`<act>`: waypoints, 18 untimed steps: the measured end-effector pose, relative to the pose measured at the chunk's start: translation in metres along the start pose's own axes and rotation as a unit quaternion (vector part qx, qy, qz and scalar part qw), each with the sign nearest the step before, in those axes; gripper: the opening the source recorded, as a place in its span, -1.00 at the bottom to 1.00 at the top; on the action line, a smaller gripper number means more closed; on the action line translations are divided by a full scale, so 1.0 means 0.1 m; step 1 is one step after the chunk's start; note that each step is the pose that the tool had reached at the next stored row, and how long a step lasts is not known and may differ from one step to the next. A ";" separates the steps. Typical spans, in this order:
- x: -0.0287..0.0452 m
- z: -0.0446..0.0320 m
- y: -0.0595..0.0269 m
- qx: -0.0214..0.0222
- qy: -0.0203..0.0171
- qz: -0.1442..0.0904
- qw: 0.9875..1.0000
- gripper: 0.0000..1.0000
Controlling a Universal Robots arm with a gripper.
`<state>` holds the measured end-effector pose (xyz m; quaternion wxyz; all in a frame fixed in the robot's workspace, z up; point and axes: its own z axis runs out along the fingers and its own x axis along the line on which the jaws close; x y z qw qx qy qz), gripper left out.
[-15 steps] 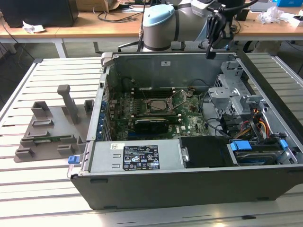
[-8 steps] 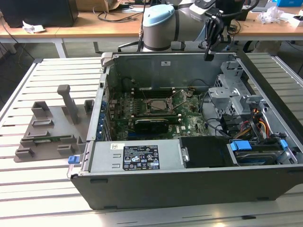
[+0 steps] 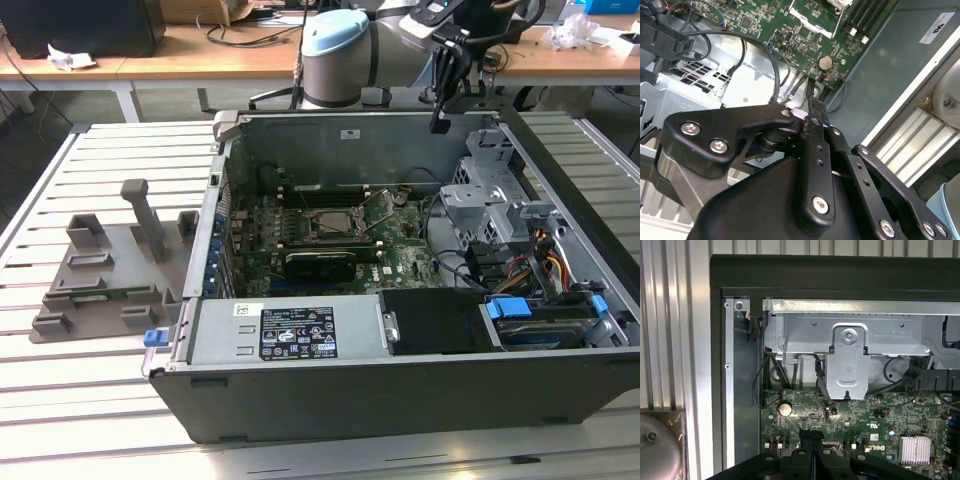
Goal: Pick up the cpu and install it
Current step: 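Close the cpu cover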
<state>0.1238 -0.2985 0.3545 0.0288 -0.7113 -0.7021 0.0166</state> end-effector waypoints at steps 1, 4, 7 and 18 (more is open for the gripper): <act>0.000 0.005 0.000 0.000 0.000 0.000 1.000 -0.79; 0.000 0.016 0.001 0.000 0.000 0.000 1.000 -0.79; 0.000 0.025 0.002 0.000 0.000 0.000 1.000 -0.79; -0.002 0.094 0.006 0.000 0.000 0.000 1.000 -0.79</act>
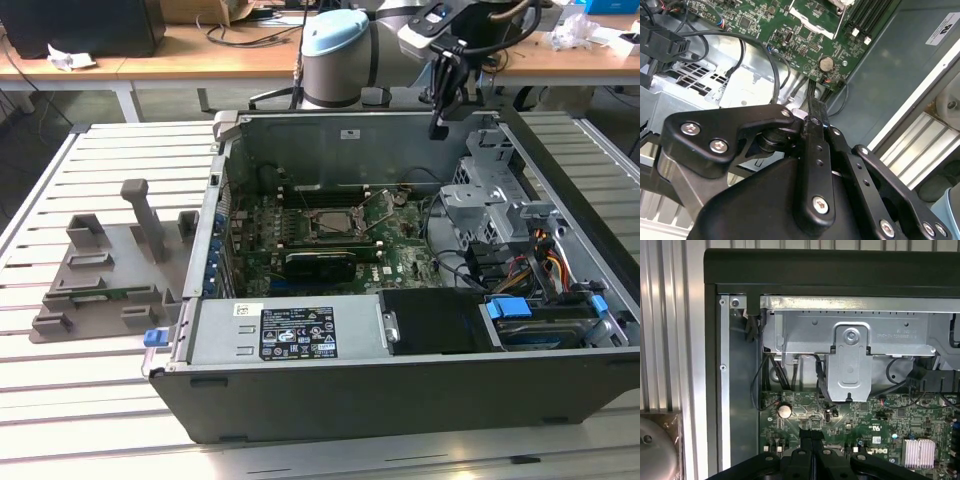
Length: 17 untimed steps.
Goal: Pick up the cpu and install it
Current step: 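Close the cpu cover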
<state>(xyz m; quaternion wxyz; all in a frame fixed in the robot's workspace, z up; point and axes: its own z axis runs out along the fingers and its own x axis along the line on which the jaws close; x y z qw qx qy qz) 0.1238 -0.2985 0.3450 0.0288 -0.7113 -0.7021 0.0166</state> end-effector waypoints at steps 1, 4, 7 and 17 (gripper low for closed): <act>0.000 0.007 0.001 0.000 0.000 0.000 1.000 -0.79; 0.000 0.023 0.002 0.000 0.000 0.000 1.000 -0.79; -0.001 0.042 0.003 0.000 0.000 0.000 1.000 -0.79; -0.002 0.114 0.007 0.000 0.000 0.000 1.000 -0.79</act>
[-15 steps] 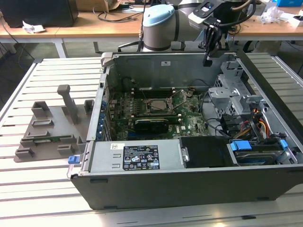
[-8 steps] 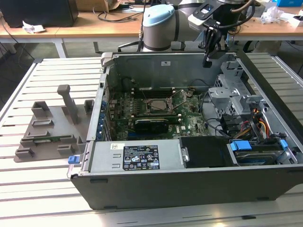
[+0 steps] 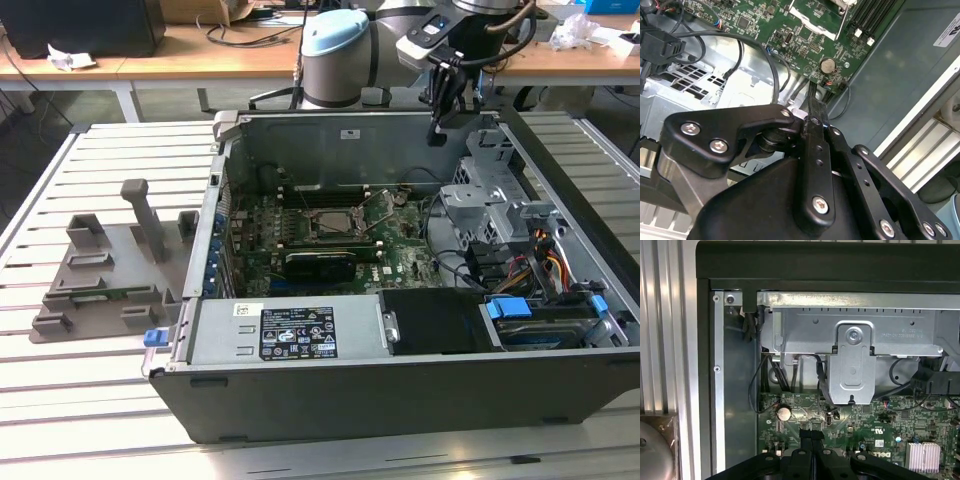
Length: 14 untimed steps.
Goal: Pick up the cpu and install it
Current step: 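Close the cpu cover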
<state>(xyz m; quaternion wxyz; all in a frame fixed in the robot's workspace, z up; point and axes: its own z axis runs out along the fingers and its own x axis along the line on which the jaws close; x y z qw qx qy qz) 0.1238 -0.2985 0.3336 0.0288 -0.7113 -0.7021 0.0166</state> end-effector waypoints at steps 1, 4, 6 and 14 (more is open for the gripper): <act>0.000 0.005 0.000 0.000 0.000 0.000 1.000 -0.79; 0.000 0.027 0.002 0.000 0.000 0.000 1.000 -0.79; -0.001 0.039 0.003 0.000 0.000 0.000 1.000 -0.79; -0.001 0.069 0.004 0.000 0.000 0.000 1.000 -0.79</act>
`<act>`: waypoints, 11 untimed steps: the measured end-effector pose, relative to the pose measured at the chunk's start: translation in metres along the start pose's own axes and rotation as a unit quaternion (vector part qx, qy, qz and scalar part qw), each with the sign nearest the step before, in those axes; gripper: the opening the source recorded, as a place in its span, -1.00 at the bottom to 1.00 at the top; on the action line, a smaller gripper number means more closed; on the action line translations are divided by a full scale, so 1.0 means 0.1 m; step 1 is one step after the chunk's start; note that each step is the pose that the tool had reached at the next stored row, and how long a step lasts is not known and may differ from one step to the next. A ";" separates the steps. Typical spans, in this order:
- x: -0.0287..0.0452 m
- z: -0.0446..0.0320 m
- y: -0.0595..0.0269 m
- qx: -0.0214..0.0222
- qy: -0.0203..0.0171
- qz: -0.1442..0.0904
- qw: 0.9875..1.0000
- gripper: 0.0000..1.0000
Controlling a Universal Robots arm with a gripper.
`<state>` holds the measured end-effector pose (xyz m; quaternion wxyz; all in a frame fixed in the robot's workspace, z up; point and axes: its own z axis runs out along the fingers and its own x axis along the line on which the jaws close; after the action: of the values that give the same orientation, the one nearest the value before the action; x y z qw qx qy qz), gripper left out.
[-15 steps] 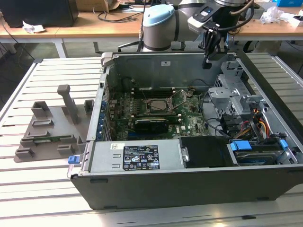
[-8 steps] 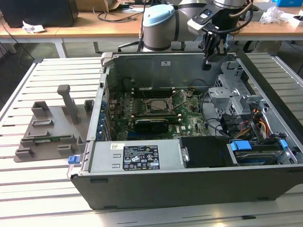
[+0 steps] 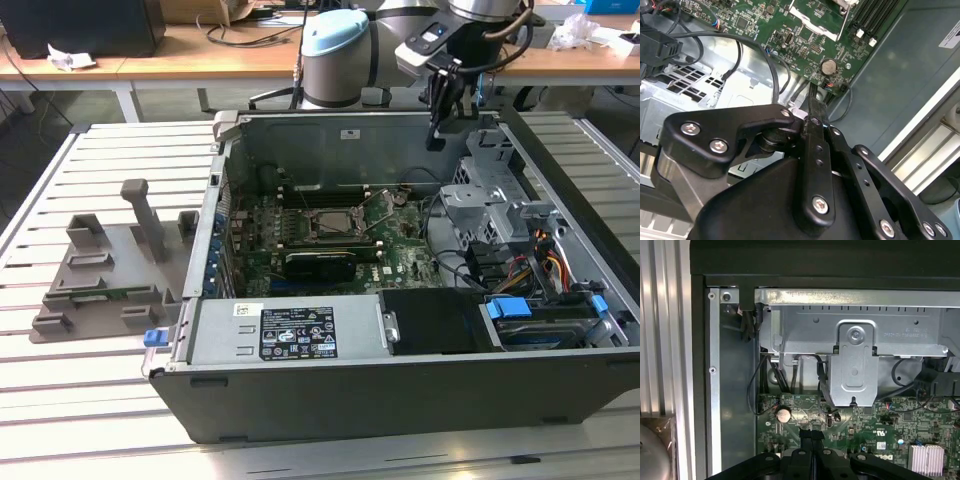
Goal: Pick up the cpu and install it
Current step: 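Close the cpu cover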
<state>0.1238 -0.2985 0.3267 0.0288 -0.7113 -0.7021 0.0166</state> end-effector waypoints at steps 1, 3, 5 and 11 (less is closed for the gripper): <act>0.000 0.002 0.000 0.000 0.000 0.000 1.000 -0.79; 0.000 0.008 0.001 0.000 0.000 0.000 1.000 -0.79; 0.000 0.019 0.001 0.000 0.000 0.000 1.000 -0.79; -0.005 0.137 -0.026 0.000 0.000 0.000 1.000 -0.79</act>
<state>0.1203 -0.2987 0.3132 0.0289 -0.7112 -0.7022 0.0165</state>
